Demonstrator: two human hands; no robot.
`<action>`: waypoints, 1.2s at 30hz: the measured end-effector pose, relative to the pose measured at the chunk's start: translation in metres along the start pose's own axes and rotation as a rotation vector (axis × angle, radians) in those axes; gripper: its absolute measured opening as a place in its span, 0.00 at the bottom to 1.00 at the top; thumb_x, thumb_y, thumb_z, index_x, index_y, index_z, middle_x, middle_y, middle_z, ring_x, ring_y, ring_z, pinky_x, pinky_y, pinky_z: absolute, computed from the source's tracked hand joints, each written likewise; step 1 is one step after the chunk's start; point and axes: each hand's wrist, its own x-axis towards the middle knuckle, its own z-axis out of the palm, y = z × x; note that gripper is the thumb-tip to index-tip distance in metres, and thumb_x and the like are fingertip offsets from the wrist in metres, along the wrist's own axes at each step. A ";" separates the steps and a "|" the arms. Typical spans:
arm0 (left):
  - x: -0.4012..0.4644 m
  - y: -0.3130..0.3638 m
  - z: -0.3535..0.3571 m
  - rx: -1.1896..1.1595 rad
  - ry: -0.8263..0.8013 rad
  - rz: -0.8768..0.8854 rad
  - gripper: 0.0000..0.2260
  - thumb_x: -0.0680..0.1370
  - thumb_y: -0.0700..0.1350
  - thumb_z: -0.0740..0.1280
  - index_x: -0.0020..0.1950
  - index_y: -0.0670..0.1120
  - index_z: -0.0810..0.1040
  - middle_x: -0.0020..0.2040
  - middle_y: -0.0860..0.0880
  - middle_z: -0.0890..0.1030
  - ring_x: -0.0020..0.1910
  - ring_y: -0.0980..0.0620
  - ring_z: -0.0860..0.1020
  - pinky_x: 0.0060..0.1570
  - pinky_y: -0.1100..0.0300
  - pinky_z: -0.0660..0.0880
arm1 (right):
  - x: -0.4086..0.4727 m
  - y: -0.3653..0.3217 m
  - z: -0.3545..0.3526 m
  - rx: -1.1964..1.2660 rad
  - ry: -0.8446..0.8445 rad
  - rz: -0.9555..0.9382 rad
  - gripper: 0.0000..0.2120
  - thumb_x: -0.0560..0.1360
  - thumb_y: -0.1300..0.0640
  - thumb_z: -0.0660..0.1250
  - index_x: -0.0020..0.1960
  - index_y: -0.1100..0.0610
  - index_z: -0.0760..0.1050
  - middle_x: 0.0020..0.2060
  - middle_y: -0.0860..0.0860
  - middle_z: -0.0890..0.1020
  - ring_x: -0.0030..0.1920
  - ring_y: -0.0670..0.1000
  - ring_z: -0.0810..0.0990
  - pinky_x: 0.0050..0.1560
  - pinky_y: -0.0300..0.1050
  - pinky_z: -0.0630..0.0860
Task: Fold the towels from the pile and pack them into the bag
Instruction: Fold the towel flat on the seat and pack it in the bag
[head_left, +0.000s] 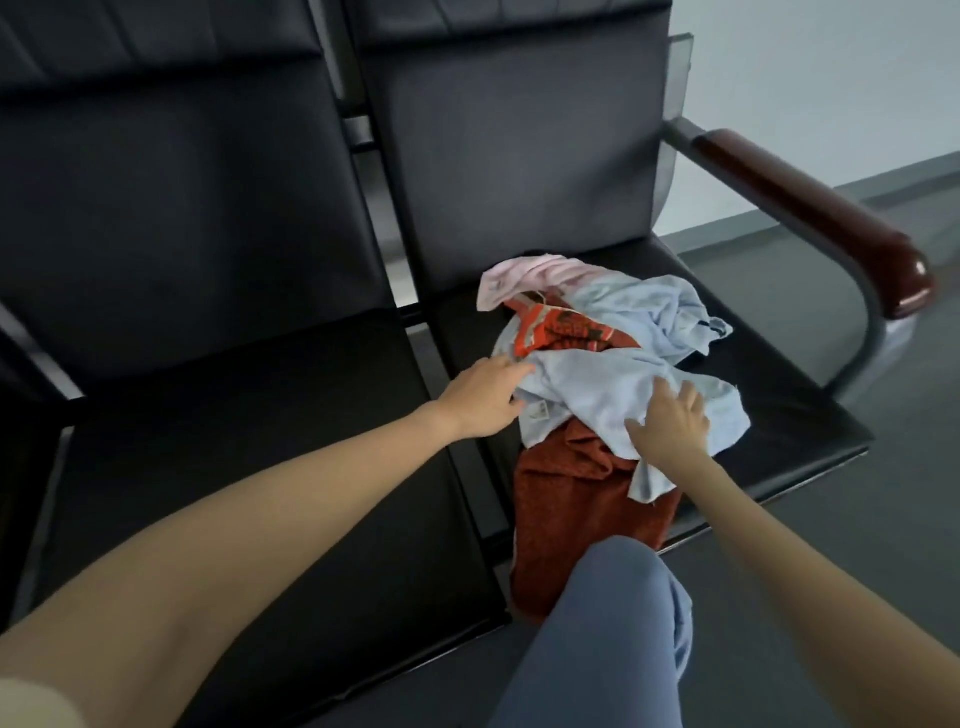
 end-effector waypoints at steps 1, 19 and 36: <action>0.009 0.003 0.009 -0.022 -0.012 0.019 0.20 0.80 0.45 0.63 0.73 0.48 0.68 0.69 0.43 0.70 0.67 0.42 0.69 0.64 0.47 0.68 | 0.003 0.005 0.003 0.042 0.032 0.076 0.30 0.77 0.53 0.64 0.74 0.57 0.55 0.73 0.65 0.53 0.72 0.66 0.55 0.68 0.59 0.61; 0.054 0.052 0.066 -0.387 0.370 -0.111 0.02 0.79 0.43 0.64 0.49 0.46 0.72 0.50 0.46 0.72 0.43 0.51 0.73 0.44 0.57 0.71 | -0.036 0.015 0.004 0.718 0.380 -0.020 0.21 0.72 0.70 0.58 0.63 0.57 0.71 0.47 0.54 0.70 0.37 0.44 0.69 0.38 0.29 0.65; -0.203 -0.071 -0.061 -0.619 0.857 -0.347 0.04 0.79 0.41 0.66 0.52 0.48 0.73 0.55 0.43 0.74 0.48 0.49 0.80 0.49 0.56 0.80 | -0.160 -0.127 -0.028 0.945 0.262 -0.448 0.17 0.68 0.72 0.61 0.51 0.54 0.73 0.42 0.56 0.75 0.39 0.43 0.71 0.44 0.32 0.68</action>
